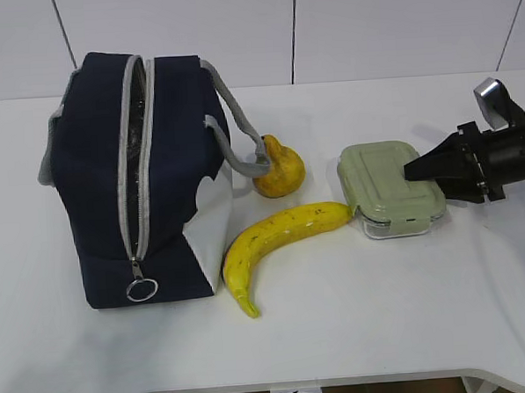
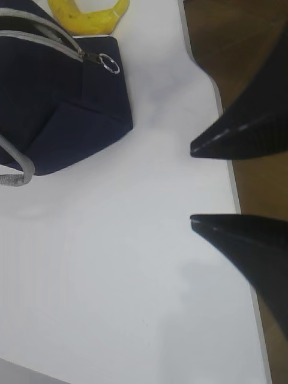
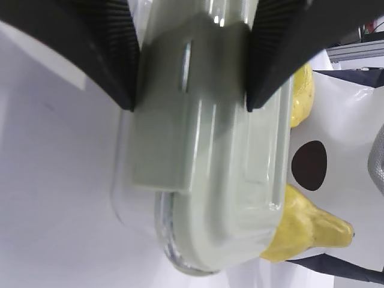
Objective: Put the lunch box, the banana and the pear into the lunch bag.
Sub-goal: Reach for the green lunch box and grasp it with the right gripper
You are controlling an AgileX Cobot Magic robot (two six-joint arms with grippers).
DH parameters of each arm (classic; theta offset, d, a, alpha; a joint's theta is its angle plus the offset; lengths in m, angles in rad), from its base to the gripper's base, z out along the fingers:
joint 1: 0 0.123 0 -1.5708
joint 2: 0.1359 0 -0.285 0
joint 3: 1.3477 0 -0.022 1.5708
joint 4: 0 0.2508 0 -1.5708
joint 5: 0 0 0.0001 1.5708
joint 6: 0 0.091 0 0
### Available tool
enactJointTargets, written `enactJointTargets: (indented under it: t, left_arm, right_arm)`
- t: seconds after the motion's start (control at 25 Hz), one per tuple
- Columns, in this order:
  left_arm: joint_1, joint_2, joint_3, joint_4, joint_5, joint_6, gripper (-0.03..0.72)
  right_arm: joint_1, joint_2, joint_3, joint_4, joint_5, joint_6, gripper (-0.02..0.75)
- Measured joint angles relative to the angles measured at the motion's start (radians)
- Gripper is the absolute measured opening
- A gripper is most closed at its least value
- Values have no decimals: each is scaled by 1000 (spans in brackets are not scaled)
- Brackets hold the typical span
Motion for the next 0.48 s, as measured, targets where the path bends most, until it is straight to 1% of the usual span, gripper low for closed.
enactJointTargets:
  t: [0.12,0.48]
  left_arm:
    - [0,0,0,0,0,0,239]
    - [0,0,0,0,0,0,239]
  right_arm:
    - [0,0,0,2,5,5,401]
    - [0,0,0,2,9,9,398]
